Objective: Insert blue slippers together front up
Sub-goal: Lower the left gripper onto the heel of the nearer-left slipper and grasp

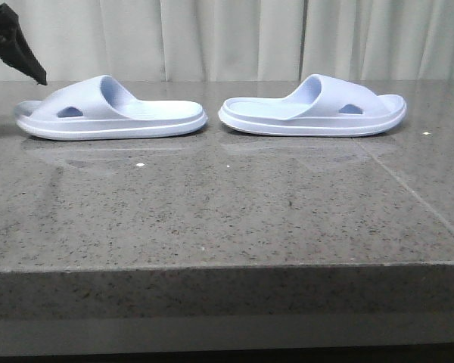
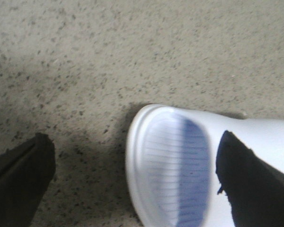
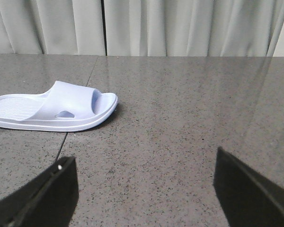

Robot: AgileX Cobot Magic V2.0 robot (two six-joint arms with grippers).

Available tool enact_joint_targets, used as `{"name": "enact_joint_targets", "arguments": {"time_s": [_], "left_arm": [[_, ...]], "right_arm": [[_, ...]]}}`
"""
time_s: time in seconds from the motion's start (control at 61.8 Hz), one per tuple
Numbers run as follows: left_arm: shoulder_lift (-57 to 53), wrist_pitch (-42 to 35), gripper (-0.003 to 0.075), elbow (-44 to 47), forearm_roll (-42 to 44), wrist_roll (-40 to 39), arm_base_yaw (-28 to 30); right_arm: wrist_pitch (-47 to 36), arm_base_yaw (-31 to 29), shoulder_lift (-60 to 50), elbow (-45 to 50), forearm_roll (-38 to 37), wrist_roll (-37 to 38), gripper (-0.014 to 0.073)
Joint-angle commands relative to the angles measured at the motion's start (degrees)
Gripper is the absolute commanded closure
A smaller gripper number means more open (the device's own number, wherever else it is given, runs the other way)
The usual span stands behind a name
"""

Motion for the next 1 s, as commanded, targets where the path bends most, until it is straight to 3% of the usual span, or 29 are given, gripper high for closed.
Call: {"name": "enact_joint_targets", "arguments": {"time_s": [0.0,0.308,0.647,0.987], "left_arm": [[-1.39,0.58,0.0048,-1.76,-2.26,0.08,0.12],[0.61,1.87,0.0055,-1.76,-2.26,0.58,0.12],[0.97,1.61,0.0319,-1.76,-2.26,0.58,0.12],[1.22,3.47,0.0331,-1.66,-3.8,1.13,0.12]], "right_arm": [[-4.82,-0.29,1.21,-2.22,-0.86,-0.37,-0.0011],[-4.86,-0.29,1.21,-2.22,-0.86,-0.37,-0.0011],[-4.88,-0.29,1.21,-2.22,-0.86,-0.37,-0.0011],[-4.95,-0.29,1.21,-2.22,-0.86,-0.37,-0.0011]]}}
